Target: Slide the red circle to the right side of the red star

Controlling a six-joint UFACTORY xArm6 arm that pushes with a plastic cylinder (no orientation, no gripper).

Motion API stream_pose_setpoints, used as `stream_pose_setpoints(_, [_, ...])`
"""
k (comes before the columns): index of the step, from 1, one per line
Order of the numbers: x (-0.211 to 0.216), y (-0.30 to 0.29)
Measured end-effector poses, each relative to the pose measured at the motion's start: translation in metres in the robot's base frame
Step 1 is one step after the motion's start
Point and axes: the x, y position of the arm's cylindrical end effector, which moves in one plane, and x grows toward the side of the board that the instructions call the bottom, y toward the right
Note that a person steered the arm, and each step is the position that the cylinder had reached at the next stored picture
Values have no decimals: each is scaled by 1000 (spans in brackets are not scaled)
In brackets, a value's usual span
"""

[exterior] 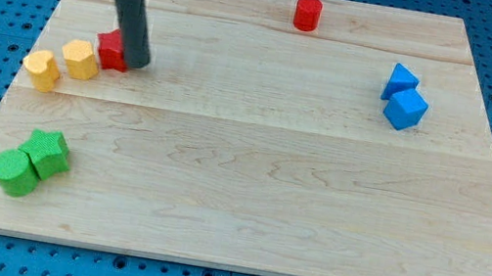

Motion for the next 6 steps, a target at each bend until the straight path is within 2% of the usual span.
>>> stream_pose_setpoints(1, [0,-14])
stream_pose_setpoints(2, [-21,65])
stream_pose_setpoints(3, [-55,173])
stream_pose_setpoints(5, [-135,299])
stream_pose_setpoints(6, [-167,262])
